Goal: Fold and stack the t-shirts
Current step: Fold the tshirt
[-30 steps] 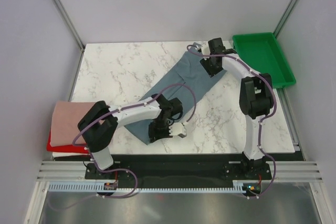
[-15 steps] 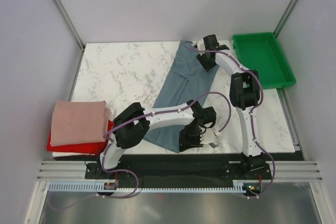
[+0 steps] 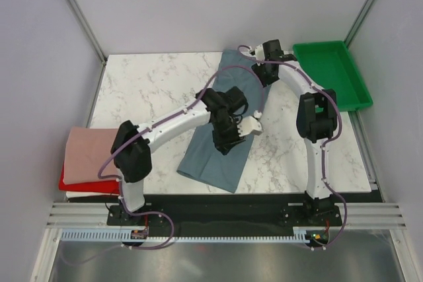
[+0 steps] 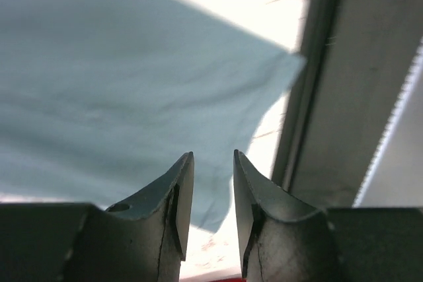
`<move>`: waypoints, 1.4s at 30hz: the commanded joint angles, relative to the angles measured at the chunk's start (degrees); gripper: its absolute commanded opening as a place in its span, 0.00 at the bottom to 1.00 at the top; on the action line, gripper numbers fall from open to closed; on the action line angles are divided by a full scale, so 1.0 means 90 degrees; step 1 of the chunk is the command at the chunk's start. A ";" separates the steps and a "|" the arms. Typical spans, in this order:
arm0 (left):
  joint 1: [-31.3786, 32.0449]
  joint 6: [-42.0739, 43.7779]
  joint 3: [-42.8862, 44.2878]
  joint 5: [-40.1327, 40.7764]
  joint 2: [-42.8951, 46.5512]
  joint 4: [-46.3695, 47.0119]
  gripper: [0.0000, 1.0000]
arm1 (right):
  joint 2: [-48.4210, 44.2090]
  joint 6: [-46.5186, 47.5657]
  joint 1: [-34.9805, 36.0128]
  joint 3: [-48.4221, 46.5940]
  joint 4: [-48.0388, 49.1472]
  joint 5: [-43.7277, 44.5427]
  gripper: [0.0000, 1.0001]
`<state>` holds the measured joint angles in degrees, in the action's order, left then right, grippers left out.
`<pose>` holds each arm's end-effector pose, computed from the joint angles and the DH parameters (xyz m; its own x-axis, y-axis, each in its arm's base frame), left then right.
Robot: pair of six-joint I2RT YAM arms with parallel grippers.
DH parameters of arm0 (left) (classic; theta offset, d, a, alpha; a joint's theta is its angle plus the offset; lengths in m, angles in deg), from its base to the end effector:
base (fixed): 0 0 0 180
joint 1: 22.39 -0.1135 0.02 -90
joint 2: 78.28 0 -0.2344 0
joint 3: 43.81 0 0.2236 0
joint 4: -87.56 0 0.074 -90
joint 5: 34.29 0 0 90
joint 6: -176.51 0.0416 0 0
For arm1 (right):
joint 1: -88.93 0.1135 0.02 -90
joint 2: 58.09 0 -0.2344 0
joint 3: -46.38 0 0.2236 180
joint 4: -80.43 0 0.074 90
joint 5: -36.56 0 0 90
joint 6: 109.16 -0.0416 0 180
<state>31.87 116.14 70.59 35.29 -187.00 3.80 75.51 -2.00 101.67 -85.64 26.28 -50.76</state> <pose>0.1874 -0.2853 0.2471 -0.0999 0.9320 -0.3483 0.9803 0.0323 -0.1946 0.4591 0.1018 0.1816 -0.7128 -0.4633 -0.5266 -0.4238 0.8827 -0.2031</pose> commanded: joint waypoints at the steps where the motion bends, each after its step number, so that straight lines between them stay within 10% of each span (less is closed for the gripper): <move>1: -0.0569 0.0106 -0.0891 0.0209 0.0137 0.0572 0.37 | -0.0918 -0.0364 -0.0028 0.0368 0.0080 -0.0278 0.53; 15: -0.0580 -0.0137 -0.2387 -0.0455 -0.0594 0.2058 0.34 | -0.0177 -0.0180 0.0031 0.0517 0.0020 -0.0192 0.52; 34: 0.0700 -0.1007 -0.0474 -0.0973 -0.1981 0.1951 0.34 | 0.1483 0.0641 0.0128 -0.1895 -0.0234 0.0201 0.53; 42: 0.0115 -0.1026 -0.0756 -0.0271 0.0281 0.1589 0.36 | 0.0782 0.0290 0.0109 -0.1722 -0.0156 0.0269 0.52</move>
<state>36.59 108.66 64.03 30.35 -198.83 19.50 88.10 2.00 103.02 -101.83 23.20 -49.88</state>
